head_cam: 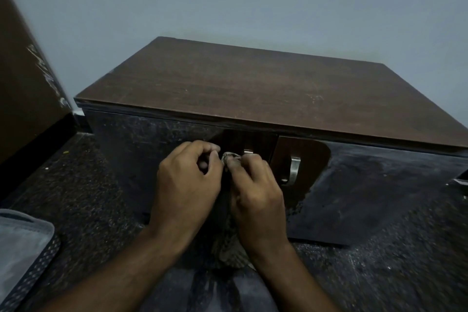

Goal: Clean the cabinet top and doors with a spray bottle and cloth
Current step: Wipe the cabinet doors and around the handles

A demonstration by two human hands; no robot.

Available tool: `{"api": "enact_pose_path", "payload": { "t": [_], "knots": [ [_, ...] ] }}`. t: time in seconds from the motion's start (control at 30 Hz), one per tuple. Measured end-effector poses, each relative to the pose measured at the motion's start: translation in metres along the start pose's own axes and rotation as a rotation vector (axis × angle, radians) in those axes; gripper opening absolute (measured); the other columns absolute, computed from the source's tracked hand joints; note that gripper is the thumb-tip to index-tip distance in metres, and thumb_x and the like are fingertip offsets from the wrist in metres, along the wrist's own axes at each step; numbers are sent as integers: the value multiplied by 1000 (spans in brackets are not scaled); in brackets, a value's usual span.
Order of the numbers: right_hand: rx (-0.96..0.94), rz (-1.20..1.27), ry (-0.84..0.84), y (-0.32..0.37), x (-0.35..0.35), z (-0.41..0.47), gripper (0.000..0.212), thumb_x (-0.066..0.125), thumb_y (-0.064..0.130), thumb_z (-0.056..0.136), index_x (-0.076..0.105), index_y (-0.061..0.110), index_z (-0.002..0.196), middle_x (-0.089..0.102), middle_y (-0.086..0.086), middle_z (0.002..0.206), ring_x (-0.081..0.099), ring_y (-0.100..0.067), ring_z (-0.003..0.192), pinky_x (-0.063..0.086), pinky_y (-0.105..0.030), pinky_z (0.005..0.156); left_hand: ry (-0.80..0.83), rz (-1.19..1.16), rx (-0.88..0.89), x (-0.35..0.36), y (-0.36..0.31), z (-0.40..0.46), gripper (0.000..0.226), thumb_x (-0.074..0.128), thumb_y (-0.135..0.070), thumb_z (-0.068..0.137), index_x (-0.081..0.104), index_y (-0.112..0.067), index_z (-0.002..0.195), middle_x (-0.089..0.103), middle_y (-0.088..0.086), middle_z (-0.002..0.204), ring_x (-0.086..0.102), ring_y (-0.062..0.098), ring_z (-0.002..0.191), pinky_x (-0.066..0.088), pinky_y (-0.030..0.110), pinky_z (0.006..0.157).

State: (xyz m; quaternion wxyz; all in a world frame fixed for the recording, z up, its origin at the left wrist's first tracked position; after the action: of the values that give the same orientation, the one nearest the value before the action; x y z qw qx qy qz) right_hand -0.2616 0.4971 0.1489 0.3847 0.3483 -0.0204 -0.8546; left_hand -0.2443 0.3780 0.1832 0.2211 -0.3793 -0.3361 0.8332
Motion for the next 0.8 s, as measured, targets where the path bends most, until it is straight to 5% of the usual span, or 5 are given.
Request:
{"api": "enact_pose_path", "payload": {
  "t": [0.17,0.37,0.57,0.8],
  "knots": [
    [64,59,-235,-11,-14,11,18,62,0,94,72,-4,108,61,-15,95,63,-27,79,54,-36,66,41,-4,85,2,-6,-3,11,66,-17,86,74,-20,93,67,-9,84,62,0,73,44,6,66],
    [125,70,55,-20,11,-37,29,69,-5,86,70,4,113,56,-5,98,59,-19,83,55,-36,64,61,-37,83,6,-7,-3,12,69,-14,86,74,-20,94,67,-10,84,62,0,79,40,0,65],
    [212,172,-217,-21,-12,-31,18,71,-4,86,74,-3,103,61,-8,93,57,-10,82,49,-16,73,68,-58,110,10,-14,-5,11,68,-12,86,74,-20,92,66,-11,83,62,2,78,39,1,65],
    [392,253,-148,-34,2,-41,13,74,-11,81,71,0,87,59,-2,87,57,1,81,45,-4,77,124,-70,87,16,-14,-7,9,68,-14,86,75,-18,89,68,-10,78,62,3,75,42,5,61]
  ]
}}
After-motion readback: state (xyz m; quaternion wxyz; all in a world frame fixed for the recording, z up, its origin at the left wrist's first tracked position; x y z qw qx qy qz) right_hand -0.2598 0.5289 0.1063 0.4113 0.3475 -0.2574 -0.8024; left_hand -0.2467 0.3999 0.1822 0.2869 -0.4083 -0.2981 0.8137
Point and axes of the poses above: each hand's wrist, its own z-axis towards the middle knuckle, its own x-axis out of the palm, y = z × x, the point moved 2 cm from there along z, towards the middle knuckle
